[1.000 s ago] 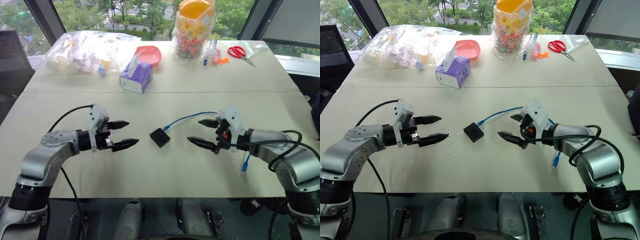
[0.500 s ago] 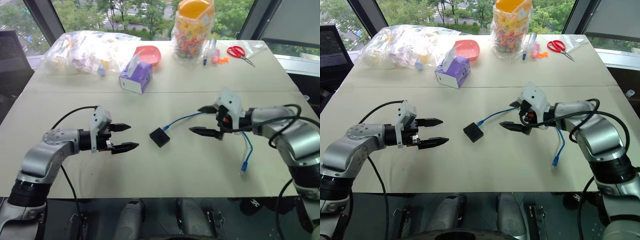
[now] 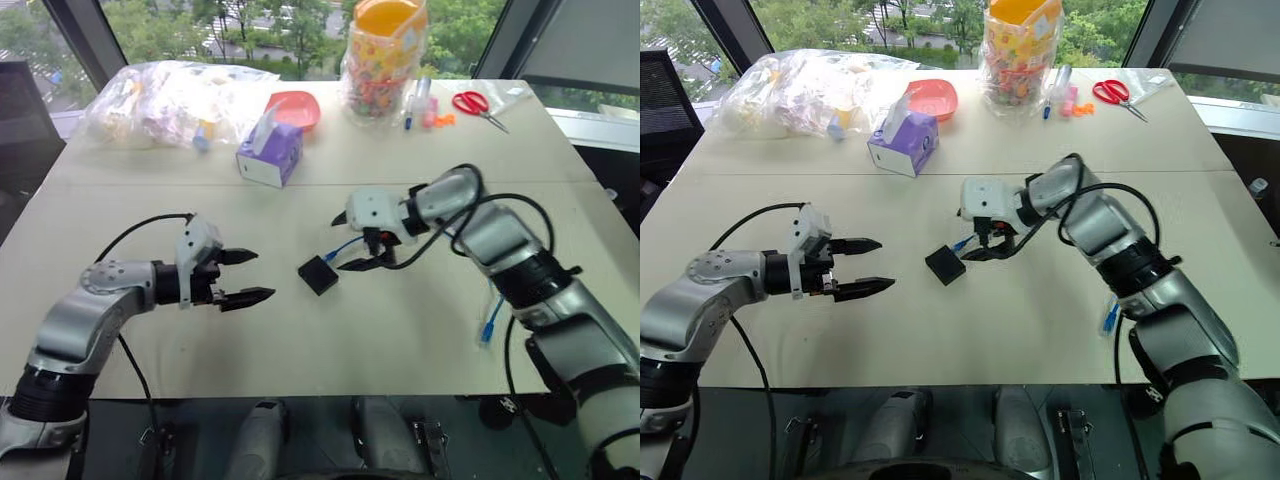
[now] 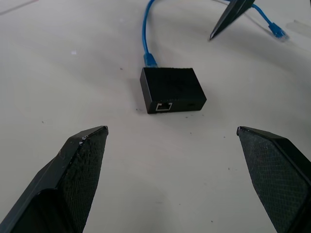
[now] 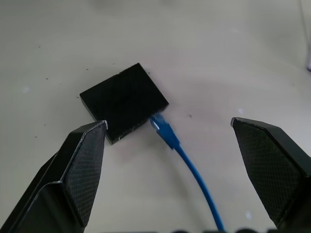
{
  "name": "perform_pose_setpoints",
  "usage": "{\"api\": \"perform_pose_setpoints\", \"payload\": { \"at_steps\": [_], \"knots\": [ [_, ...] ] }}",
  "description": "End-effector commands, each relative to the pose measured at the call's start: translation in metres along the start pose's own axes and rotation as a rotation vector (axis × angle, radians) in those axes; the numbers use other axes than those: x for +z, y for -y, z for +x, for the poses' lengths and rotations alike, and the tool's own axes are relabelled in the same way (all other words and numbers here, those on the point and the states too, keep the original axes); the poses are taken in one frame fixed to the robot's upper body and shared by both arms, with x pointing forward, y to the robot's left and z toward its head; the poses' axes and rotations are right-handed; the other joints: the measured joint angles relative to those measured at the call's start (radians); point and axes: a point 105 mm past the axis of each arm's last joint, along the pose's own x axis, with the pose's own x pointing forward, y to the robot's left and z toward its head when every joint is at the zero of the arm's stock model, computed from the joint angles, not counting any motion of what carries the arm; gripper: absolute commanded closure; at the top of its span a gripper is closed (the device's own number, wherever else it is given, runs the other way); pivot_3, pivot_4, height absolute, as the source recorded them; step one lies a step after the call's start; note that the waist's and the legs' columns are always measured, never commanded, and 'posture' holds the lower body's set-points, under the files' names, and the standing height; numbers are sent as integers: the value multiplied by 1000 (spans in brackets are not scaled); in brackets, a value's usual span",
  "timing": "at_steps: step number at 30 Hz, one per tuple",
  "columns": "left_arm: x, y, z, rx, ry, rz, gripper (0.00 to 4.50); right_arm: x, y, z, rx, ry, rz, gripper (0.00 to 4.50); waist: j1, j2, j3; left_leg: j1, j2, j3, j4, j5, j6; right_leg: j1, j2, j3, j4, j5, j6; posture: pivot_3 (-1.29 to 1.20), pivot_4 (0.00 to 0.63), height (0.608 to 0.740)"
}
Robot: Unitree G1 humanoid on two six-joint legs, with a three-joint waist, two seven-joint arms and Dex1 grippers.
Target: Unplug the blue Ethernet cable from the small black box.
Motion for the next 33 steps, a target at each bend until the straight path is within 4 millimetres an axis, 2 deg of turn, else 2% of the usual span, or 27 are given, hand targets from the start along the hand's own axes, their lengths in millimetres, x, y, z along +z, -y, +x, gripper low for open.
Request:
{"api": "perform_pose_setpoints", "payload": {
  "at_steps": [1, 5, 9, 18, 24, 25, 26, 32, 33],
  "knots": [
    [8, -2, -8, 40, 25, 42, 33, 1, 13, 9, -8, -31, -72, 213, -6, 0, 0, 0, 0, 0, 0, 0, 0, 0, 0, 0, 1, 0, 0, 0, 150, 740],
    [15, 1, -9, 69, 55, 46, 33, -1, 23, 27, 22, -72, -155, 213, -12, 0, 0, 0, 0, 0, 0, 0, 0, -1, 0, 0, 2, 0, 0, 0, 150, 740],
    [11, 2, -17, 104, 44, 47, 33, 0, 26, 39, 56, -89, -200, 213, -15, 0, 0, 0, 0, -1, 0, 1, -1, -1, 0, 0, 4, 0, 0, 0, 150, 740],
    [11, 8, -23, 144, 45, 40, 33, -5, 18, 53, 150, -133, -266, 213, -16, 0, 0, 1, -1, 0, 0, 2, -4, -5, 0, 2, 12, 0, -1, 0, 150, 740],
    [13, 6, -23, 152, 41, 44, 33, 1, 13, 61, 172, -77, -209, 213, -21, 0, 0, 2, -1, -1, 1, 3, -5, -5, 1, 2, 15, 0, -1, 0, 150, 740],
    [13, 5, -22, 151, 39, 44, 0, -1, 12, 63, 175, -77, -198, 745, -23, 0, 0, 2, -1, -1, 1, 3, -5, -5, 1, 2, 15, 0, -1, 0, 150, 740],
    [13, 5, -22, 150, 36, 45, 0, -3, 10, 64, 180, -79, -184, 1065, -26, 0, 0, 2, -1, -1, 0, 3, -5, -5, 1, 2, 15, 0, -1, 0, 150, 740],
    [15, 1, -21, 124, 41, 27, 0, -9, 6, 61, 187, -79, -130, 4193, -39, 0, 0, 3, -1, -1, 1, 3, -5, -4, 1, 2, 16, 1, -2, 0, 150, 740],
    [15, -1, -20, 120, 41, 26, 0, -9, 5, 60, 187, -74, -129, 4458, -38, 0, 0, 3, 0, -1, 1, 3, -5, -4, 1, 2, 16, 1, -2, 0, 150, 740]
  ]
}}
